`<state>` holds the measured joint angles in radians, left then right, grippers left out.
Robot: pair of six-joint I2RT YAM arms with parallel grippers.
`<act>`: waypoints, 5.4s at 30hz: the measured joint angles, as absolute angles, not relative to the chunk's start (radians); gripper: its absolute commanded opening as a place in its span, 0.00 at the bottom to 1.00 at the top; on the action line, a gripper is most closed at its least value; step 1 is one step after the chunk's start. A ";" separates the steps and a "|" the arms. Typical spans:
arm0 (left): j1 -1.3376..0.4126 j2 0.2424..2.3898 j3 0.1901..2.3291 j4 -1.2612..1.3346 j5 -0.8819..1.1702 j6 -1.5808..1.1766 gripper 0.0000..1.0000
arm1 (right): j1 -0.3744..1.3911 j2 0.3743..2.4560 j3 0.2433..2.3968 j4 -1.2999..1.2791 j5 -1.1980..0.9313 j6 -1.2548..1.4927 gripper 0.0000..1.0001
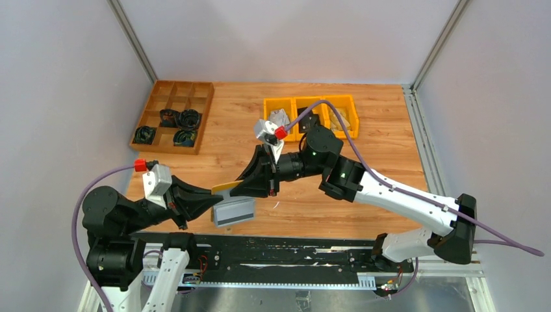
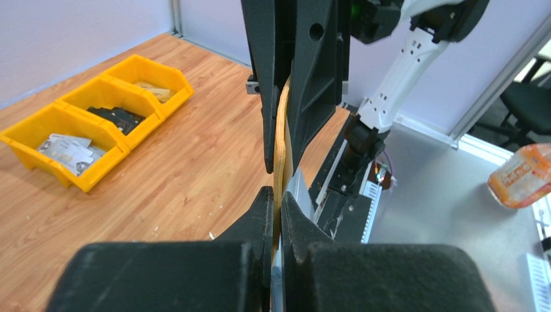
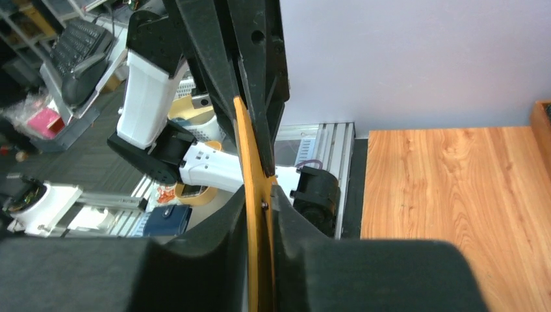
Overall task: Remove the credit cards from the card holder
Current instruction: Remove the credit card from the card holder.
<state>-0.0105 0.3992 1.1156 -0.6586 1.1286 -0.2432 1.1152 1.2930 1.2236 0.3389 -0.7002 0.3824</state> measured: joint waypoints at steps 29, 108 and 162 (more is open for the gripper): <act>-0.010 0.448 1.148 -0.903 1.157 -0.018 1.00 | 1.128 1.497 1.686 -0.508 -0.740 -0.194 0.00; -0.010 0.525 1.031 -0.736 0.968 -0.324 0.01 | 0.858 1.266 1.229 0.299 -0.596 0.611 0.53; -0.010 0.646 1.101 -0.903 1.160 -0.296 0.09 | 0.880 1.601 1.047 1.190 -0.951 1.323 0.28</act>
<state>-0.0097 0.6460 1.1011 -0.9028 1.1599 -0.2958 0.8799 1.6009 1.0470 1.1900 -0.9508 1.3228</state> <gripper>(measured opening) 0.159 0.278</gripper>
